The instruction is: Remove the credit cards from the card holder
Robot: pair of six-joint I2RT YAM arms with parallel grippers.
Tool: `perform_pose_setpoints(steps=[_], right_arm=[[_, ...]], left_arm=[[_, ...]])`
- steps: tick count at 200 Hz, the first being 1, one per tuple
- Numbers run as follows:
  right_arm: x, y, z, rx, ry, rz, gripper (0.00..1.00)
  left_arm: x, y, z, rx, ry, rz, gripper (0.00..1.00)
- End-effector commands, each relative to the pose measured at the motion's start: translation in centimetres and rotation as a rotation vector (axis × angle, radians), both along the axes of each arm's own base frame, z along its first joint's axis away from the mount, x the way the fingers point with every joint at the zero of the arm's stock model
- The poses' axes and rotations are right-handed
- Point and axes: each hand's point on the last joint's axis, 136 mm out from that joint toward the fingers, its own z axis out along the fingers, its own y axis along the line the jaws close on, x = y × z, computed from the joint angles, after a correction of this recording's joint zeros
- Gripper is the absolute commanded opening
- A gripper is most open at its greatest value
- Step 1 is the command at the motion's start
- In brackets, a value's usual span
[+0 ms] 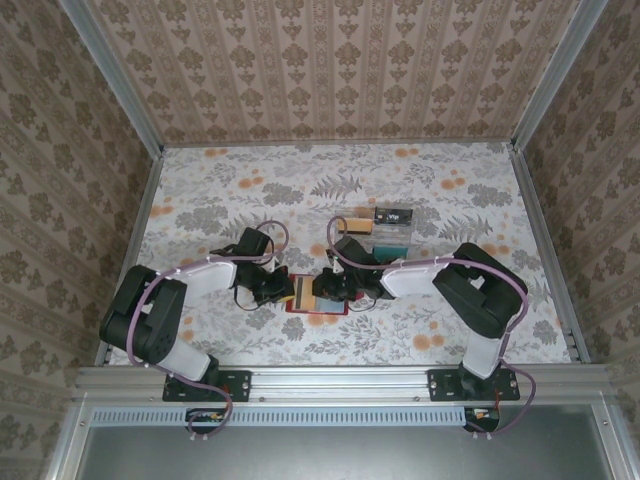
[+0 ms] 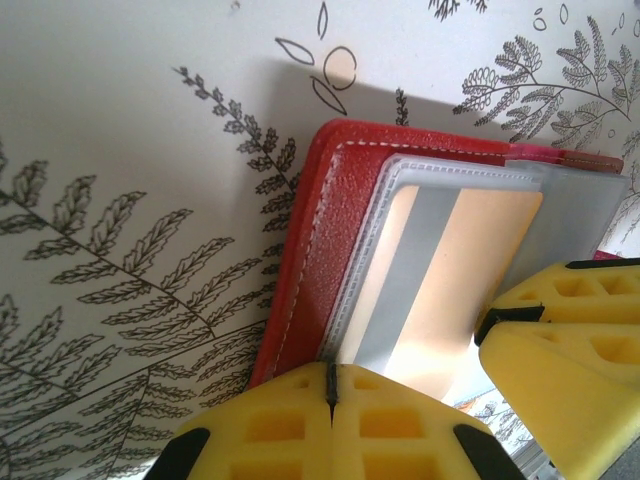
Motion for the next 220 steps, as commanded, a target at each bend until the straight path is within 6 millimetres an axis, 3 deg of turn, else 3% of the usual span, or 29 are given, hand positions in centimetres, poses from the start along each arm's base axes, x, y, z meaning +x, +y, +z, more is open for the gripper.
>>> perform_pose_setpoints(steps=[1, 33, 113, 139, 169, 194, 220], right_arm=[[-0.1, -0.5, 0.3, -0.006, -0.002, -0.016, 0.16], [-0.2, -0.5, 0.2, -0.008, 0.0, -0.014, 0.16], [0.0, 1.5, 0.2, 0.058, 0.022, 0.032, 0.16], [0.0, 1.3, 0.1, 0.054, 0.025, 0.025, 0.0], [0.0, 0.7, 0.2, 0.047, 0.017, 0.011, 0.0], [-0.1, 0.4, 0.3, 0.047, 0.013, 0.004, 0.0], [-0.1, 0.0, 0.4, 0.045, 0.01, -0.007, 0.0]], left_arm=[[-1.1, 1.0, -1.1, 0.048, 0.045, 0.014, 0.0], [-1.1, 1.0, -1.1, 0.047, 0.044, 0.014, 0.0], [-1.1, 0.7, -1.0, 0.034, 0.043, 0.006, 0.0], [-1.1, 0.7, -0.9, 0.035, 0.043, 0.006, 0.0], [-0.6, 1.0, 0.1, 0.037, 0.018, 0.014, 0.19], [-0.2, 0.9, 1.3, 0.021, -0.016, 0.018, 0.23], [0.2, 1.7, 1.0, 0.028, -0.01, 0.049, 0.22]])
